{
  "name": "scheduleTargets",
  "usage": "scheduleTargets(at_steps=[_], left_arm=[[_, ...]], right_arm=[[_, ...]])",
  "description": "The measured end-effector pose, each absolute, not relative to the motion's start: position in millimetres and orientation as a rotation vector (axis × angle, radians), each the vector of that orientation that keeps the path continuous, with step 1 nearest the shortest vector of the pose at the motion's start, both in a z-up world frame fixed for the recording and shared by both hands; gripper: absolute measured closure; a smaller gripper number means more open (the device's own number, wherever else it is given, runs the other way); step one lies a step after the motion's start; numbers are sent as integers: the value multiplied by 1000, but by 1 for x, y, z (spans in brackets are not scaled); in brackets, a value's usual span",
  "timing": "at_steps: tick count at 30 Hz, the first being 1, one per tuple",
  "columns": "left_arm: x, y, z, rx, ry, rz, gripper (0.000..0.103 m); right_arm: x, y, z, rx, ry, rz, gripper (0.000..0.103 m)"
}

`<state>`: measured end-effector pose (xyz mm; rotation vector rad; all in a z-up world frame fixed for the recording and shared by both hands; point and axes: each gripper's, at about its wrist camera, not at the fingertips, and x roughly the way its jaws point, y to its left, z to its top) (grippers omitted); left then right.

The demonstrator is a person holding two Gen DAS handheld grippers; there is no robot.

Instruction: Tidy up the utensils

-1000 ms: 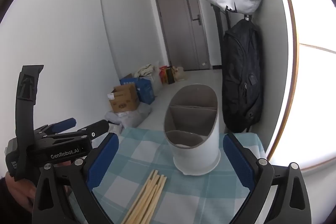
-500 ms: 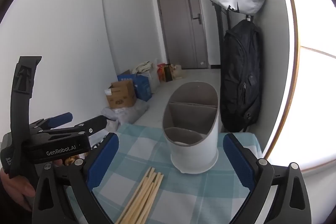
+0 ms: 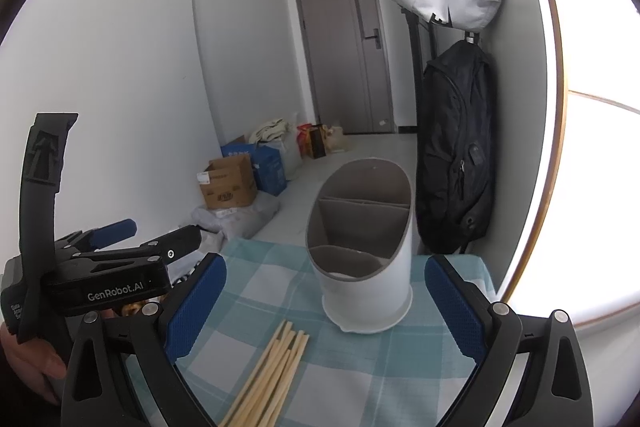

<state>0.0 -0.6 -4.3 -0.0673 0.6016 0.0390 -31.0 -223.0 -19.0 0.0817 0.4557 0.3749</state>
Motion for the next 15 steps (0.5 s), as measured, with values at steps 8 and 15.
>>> scheduleTargets(at_steps=[8,15], left_arm=[[-1,0,-5,-72,607,38,1],[-1,-1,-5,-72,607,34,1]], right_arm=[[-31,-221,-20,80,457,371,3],[-29,-221,-21,80,461,368,3]])
